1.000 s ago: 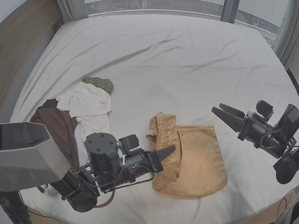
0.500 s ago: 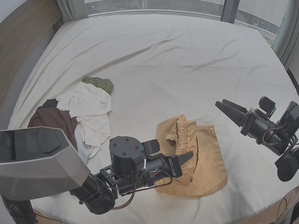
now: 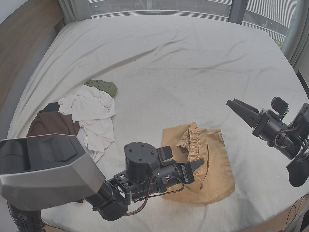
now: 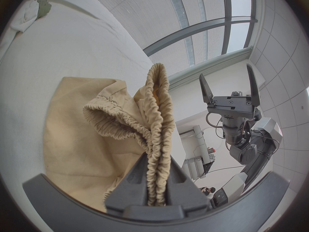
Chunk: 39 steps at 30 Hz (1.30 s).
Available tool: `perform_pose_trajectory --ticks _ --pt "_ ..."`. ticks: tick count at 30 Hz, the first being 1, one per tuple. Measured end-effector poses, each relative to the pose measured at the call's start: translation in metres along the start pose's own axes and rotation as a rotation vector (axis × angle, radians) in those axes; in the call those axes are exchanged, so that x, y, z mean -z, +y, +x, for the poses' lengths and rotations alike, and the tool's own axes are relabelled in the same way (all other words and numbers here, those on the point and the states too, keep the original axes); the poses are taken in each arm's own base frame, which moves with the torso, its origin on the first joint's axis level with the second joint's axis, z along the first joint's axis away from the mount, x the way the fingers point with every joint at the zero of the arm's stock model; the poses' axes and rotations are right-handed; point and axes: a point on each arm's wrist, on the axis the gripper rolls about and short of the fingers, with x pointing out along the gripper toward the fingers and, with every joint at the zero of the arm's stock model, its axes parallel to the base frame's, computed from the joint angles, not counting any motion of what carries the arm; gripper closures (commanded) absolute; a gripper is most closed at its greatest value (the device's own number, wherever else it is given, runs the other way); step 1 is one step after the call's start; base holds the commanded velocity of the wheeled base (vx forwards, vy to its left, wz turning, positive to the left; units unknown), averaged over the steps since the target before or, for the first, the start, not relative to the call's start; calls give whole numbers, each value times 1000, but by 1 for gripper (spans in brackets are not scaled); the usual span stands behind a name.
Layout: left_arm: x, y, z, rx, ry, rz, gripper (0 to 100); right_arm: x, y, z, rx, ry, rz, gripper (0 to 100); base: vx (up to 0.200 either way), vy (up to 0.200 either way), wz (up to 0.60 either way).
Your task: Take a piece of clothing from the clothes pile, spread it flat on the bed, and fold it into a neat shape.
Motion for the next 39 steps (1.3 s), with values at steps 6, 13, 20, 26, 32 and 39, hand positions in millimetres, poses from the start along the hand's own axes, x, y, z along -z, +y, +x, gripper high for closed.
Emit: perform_pose_trajectory --ticks 6,13,20,26,32,39 --pt "3 1 3 -5 0 0 0 -1 1 0 -2 -3 -2 0 0 0 0" --pt "10 0 5 -59 -29 3 0 0 1 -1 -1 -1 -1 0 0 0 0" --pt "6 3 -4 -86 -38 1 0 1 1 -2 2 3 1 0 0 0 0" --pt "-13 6 -30 -118 -77 2 0 2 1 -2 1 8 4 0 0 0 0" --pt "-42 12 -74 -154 -136 37 0 5 2 -3 1 20 11 0 0 0 0" --pt "-59 14 -132 -154 -161 49 0 10 2 -5 7 39 16 0 0 0 0"
